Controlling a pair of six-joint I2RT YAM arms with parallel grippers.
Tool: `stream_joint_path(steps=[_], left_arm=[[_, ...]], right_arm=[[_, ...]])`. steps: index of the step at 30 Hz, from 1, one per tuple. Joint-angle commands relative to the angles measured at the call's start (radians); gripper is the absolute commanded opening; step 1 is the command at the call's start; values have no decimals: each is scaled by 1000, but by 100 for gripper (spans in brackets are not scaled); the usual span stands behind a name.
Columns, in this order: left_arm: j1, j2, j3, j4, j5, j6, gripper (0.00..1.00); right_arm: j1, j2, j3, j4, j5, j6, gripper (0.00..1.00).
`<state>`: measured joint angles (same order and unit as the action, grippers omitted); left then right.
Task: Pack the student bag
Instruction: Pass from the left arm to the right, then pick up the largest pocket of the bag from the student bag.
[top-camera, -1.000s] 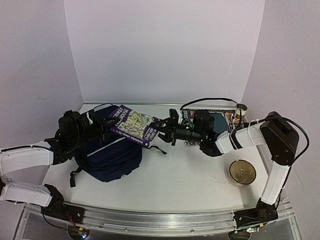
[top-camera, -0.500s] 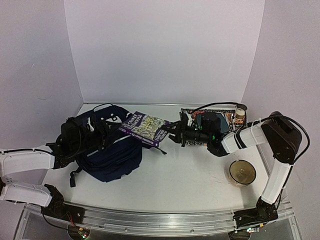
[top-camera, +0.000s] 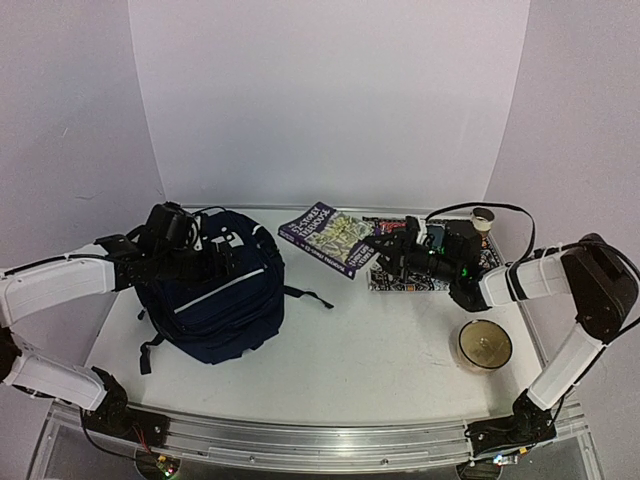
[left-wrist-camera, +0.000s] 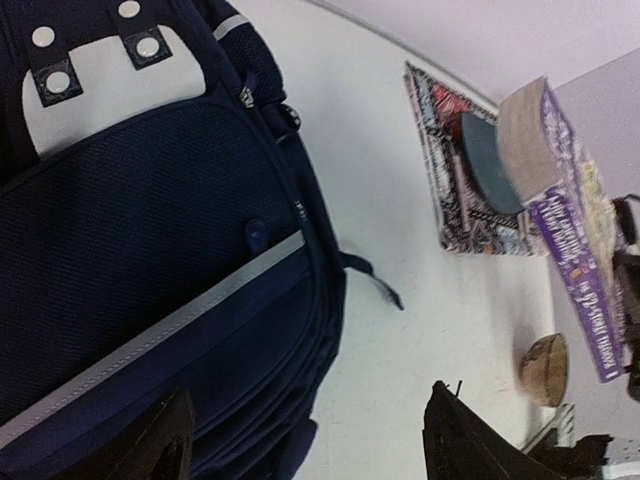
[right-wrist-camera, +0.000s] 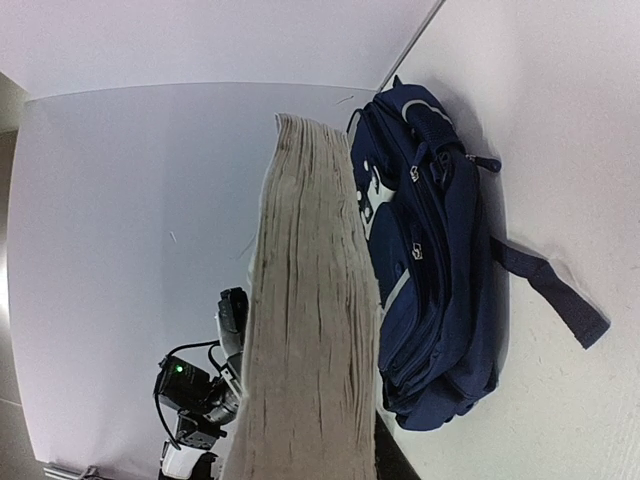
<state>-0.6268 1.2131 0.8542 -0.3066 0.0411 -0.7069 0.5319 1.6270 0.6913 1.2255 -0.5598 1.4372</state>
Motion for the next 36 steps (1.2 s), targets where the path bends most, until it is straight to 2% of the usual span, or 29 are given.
stream_joint_path(steps=[1, 8, 15, 22, 26, 28, 32, 36], left_arm=[[-26, 61, 107, -216, -65, 192, 77], [-185, 269, 215, -337, -227, 232, 73], [-201, 422, 288, -359, -276, 265, 64], [-211, 502, 295, -372, -276, 270, 62], [-229, 548, 298, -387, -338, 261, 59], [-231, 572, 302, -401, -371, 246, 51], [-237, 557, 355, -438, -383, 214, 24], [-238, 497, 429, -462, -379, 209, 2]], right_arm=[[-3, -69, -15, 295, -17, -32, 0], [-3, -86, -45, 283, -6, -44, 0], [-4, -105, -57, 273, -8, -47, 0], [-3, -110, -76, 270, -8, -49, 0], [-4, -106, -77, 270, -9, -53, 0], [-4, -102, -76, 270, -11, -53, 0], [-3, -112, -76, 265, -12, -62, 0], [-3, -136, -81, 232, -10, -86, 0]])
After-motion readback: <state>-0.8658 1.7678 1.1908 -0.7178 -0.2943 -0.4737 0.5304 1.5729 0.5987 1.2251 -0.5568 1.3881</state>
